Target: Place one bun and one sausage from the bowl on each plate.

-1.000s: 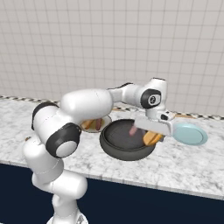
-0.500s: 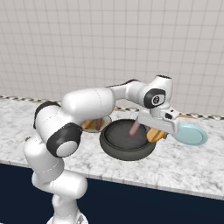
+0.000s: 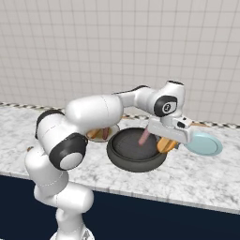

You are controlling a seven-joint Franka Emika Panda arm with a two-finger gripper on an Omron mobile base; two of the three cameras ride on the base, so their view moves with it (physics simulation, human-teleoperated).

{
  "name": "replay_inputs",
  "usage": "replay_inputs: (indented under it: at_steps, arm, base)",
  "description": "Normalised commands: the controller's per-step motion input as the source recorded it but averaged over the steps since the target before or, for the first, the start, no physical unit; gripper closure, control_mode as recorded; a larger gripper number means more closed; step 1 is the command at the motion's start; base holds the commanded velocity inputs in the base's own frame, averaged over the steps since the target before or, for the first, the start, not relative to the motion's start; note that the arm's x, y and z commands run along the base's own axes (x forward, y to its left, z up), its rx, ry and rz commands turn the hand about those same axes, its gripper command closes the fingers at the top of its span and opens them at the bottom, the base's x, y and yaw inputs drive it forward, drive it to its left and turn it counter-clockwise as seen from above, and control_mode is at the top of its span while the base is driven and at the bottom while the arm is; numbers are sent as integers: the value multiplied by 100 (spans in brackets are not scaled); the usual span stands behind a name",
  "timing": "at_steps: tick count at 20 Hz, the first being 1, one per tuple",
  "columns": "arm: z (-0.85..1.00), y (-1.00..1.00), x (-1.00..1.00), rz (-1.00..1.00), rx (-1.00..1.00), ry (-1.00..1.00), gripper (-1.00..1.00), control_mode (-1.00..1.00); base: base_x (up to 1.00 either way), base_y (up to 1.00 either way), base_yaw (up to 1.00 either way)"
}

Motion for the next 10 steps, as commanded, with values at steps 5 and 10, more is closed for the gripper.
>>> replay_inputs:
  at_steps: [5,10]
  arm:
    - [0,0,0,0,0,0,100,100]
    - [0,0,0,0,0,0,100,100]
  base:
    - [-4,-43,0]
    - [17,-51,5]
